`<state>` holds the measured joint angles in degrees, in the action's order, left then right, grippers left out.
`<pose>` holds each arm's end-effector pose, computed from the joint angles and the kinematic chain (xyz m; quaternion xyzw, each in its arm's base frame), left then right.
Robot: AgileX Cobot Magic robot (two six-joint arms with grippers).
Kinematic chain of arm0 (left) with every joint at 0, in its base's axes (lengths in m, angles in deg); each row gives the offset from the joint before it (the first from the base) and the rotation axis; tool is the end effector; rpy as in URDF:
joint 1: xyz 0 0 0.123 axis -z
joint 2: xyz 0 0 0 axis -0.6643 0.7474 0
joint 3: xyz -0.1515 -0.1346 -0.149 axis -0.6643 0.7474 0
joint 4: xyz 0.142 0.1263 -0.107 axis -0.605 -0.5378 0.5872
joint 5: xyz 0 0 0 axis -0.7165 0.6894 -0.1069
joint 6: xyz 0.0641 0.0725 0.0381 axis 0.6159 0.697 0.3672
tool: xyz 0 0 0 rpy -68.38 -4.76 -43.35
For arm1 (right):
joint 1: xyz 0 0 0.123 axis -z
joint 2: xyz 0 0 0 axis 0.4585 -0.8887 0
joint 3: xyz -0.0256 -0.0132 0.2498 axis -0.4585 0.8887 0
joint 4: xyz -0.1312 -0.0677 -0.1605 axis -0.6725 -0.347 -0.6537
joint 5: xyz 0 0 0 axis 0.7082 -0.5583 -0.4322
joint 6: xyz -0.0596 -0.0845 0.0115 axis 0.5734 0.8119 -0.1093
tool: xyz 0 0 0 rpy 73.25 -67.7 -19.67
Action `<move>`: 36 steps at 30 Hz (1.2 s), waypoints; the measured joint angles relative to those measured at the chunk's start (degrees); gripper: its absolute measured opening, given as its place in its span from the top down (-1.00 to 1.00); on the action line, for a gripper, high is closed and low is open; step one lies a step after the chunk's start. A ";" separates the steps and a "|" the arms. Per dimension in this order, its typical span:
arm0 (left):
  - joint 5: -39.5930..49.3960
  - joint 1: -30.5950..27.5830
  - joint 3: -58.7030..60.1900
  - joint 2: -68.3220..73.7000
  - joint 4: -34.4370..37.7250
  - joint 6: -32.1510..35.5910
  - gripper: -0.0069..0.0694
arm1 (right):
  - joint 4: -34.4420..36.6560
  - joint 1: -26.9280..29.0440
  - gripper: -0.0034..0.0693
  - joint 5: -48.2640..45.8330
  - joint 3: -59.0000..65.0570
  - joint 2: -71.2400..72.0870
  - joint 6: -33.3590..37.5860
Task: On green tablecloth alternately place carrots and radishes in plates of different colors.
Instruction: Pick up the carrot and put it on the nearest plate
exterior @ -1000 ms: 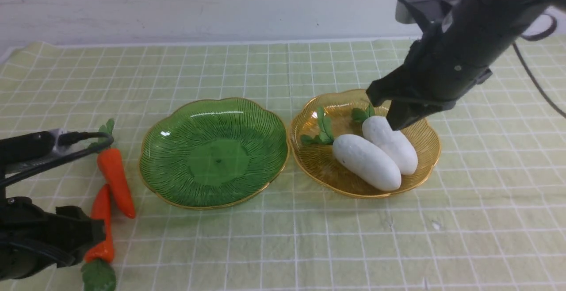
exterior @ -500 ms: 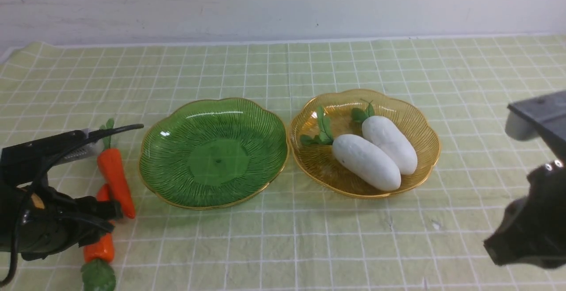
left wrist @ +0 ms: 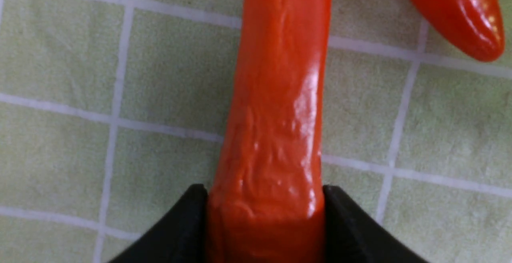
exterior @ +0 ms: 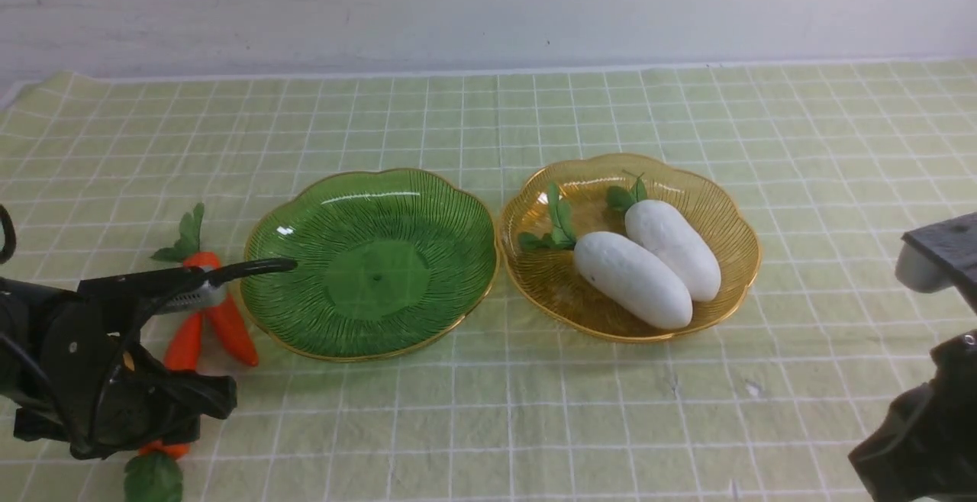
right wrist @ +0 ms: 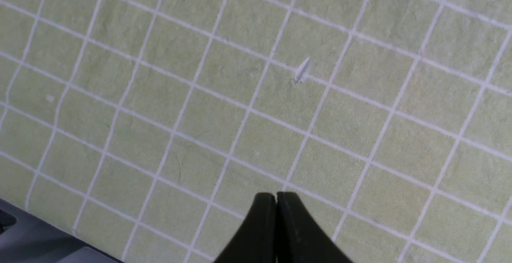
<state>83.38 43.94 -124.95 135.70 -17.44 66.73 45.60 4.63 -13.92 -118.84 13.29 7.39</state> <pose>0.2400 -0.0019 0.1320 -0.0967 0.9821 0.0153 0.1607 0.1414 0.0785 0.2591 -0.1961 0.9670 0.1124 0.1178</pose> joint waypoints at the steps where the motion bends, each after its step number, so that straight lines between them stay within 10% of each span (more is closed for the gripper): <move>1: 1.29 0.00 -0.26 -0.07 -0.18 0.00 -0.01 | 0.00 0.00 0.94 0.00 0.00 0.00 0.00; 12: 26.29 0.00 -17.71 -9.72 -3.54 0.08 -0.01 | 0.00 0.00 0.95 2.80 0.00 0.00 0.38; 28: 6.52 9.62 -25.56 4.22 28.36 17.30 -0.02 | 0.00 0.00 0.95 7.36 0.00 0.00 0.18; 36: 3.91 9.25 -27.97 8.29 33.33 18.22 -0.61 | -0.84 0.00 0.95 7.50 0.00 0.00 0.18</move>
<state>87.29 53.18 -152.92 143.99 15.89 84.96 44.76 4.63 -6.42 -118.84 13.29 7.57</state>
